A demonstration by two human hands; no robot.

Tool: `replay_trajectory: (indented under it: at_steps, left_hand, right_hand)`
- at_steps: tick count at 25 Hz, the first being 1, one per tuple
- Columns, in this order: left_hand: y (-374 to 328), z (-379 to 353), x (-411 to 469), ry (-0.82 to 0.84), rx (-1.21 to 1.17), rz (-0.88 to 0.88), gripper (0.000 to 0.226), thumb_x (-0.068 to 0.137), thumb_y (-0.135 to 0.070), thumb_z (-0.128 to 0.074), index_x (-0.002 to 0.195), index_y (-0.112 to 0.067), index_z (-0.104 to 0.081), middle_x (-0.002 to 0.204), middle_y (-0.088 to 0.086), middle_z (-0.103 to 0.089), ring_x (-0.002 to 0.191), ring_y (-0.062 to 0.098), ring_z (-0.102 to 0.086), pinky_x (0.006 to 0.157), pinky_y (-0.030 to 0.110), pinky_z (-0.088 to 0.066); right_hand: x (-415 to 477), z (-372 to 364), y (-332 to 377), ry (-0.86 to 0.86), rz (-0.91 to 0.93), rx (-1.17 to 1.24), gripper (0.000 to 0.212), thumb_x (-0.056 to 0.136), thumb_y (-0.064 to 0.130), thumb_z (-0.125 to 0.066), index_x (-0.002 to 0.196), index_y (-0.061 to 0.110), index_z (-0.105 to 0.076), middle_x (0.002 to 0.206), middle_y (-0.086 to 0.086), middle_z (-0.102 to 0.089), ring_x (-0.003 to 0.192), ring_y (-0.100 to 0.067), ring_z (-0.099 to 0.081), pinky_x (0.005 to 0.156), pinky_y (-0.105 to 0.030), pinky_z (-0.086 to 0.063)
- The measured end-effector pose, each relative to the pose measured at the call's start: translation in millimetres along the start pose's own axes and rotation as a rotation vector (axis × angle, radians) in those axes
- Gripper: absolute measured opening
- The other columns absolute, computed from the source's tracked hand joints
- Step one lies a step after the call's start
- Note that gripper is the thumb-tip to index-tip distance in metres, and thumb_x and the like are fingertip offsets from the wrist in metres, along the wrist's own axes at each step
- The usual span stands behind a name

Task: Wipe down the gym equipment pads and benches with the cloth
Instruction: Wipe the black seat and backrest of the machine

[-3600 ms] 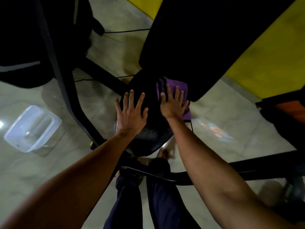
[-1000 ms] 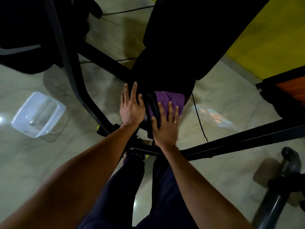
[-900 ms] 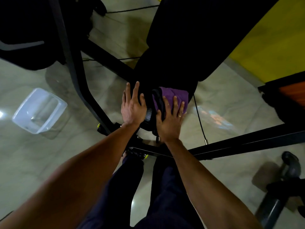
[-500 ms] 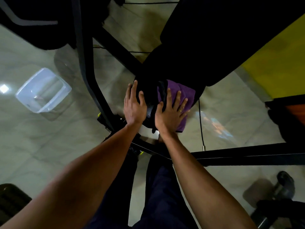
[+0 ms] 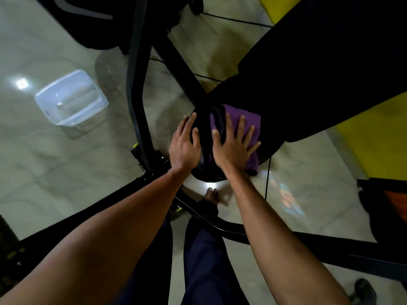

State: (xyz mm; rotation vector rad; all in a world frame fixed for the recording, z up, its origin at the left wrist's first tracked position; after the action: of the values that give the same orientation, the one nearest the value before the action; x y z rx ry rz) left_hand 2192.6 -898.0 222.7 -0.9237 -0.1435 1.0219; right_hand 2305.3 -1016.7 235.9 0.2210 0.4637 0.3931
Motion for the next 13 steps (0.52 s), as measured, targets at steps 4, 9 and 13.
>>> replay_trajectory:
  at_steps: [4, 9, 13]
  left_hand:
    - [4.9, -0.8, 2.0, -0.031, -0.021, 0.006, 0.055, 0.101, -0.042, -0.031, 0.153, -0.028, -0.043, 0.161, -0.006, -0.037, 0.146, 0.014, -0.037, 0.120, 0.039, -0.033]
    - [1.1, 3.6, 0.7, -0.083, -0.047, -0.013, 0.051, 0.101, -0.042, -0.034, 0.152, -0.038, -0.043, 0.159, -0.009, -0.040, 0.144, 0.011, -0.039, 0.118, 0.037, -0.036]
    - [3.9, 0.8, 0.7, -0.101, -0.055, -0.021, 0.052, 0.101, -0.043, -0.034, 0.151, -0.038, -0.044, 0.159, -0.009, -0.041, 0.145, 0.010, -0.038, 0.117, 0.039, -0.037]
  right_hand:
    - [-7.4, 0.5, 31.7, -0.028, 0.334, -0.088, 0.061, 0.102, 0.058, -0.033, 0.160, 0.043, -0.020, 0.172, 0.002, -0.005, 0.158, -0.031, 0.005, 0.122, -0.065, 0.004]
    - [1.8, 9.7, -16.9, -0.046, 0.392, -0.166, 0.074, 0.091, 0.073, -0.034, 0.159, 0.045, -0.025, 0.171, 0.005, -0.011, 0.158, -0.031, 0.000, 0.122, -0.060, 0.002]
    - [63.6, 12.9, 31.0, 0.027, 0.262, -0.118, 0.061, 0.100, 0.056, -0.043, 0.158, 0.045, -0.028, 0.172, 0.002, -0.007, 0.157, -0.034, 0.004, 0.123, -0.061, 0.005]
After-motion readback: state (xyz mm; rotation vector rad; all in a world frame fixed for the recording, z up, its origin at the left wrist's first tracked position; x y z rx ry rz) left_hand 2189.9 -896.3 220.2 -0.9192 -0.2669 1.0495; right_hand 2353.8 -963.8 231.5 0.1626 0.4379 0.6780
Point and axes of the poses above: each hand's wrist, its own x-axis towards the middle knuckle, its own z-axis out of the back of the hand, y = z × x, the point moved 8 cm from there along x, towards the middle knuckle
